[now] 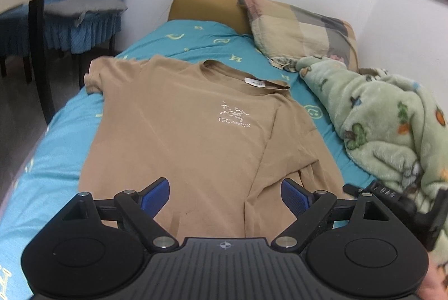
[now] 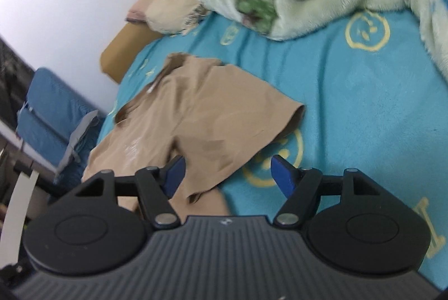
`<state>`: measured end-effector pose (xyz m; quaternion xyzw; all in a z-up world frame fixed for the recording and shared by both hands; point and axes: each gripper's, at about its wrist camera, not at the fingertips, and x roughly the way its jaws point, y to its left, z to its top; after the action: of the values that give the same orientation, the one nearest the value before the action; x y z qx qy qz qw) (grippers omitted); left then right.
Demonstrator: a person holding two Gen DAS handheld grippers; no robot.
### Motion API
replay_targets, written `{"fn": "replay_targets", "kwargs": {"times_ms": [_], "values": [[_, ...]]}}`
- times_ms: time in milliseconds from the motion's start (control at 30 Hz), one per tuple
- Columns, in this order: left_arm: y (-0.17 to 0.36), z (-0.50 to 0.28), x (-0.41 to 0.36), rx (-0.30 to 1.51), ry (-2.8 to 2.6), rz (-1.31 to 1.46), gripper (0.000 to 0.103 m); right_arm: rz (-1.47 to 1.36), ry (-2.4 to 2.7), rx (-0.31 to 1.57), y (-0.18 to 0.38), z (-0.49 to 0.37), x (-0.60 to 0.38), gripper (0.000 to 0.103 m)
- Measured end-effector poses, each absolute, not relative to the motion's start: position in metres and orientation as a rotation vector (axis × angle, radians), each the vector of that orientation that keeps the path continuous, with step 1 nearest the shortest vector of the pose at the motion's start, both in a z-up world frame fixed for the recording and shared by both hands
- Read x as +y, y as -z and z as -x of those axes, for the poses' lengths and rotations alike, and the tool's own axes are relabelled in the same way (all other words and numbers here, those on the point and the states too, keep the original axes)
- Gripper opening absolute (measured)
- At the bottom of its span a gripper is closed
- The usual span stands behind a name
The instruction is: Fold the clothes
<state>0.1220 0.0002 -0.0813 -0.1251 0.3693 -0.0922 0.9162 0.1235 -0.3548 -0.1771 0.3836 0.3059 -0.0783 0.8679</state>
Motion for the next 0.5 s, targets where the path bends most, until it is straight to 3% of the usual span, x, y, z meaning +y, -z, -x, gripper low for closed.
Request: {"fn": "replay_targets", "kwargs": {"times_ms": [167,267,300,333,500], "values": [[0.094,-0.135,0.014,0.797,0.160,0.375,0.088,-0.796,0.228,0.647,0.204,-0.156,-0.369,0.069],[0.100,-0.141,0.018,0.798,0.145,0.395,0.088,-0.725,0.247,0.639,0.204,-0.179,-0.371,0.050],[0.102,-0.143,0.019,0.802,0.139,0.396,0.088,-0.698,0.254,0.641,0.203,-0.186,-0.371,0.027],[0.104,-0.145,0.019,0.808,0.133,0.402,0.088,-0.671,0.261,0.644,0.202,-0.194,-0.372,0.014],[0.115,-0.156,0.010,0.837,0.146,0.427,0.088,-0.303,0.240,0.513,0.131,-0.226,-0.372,0.008]]}}
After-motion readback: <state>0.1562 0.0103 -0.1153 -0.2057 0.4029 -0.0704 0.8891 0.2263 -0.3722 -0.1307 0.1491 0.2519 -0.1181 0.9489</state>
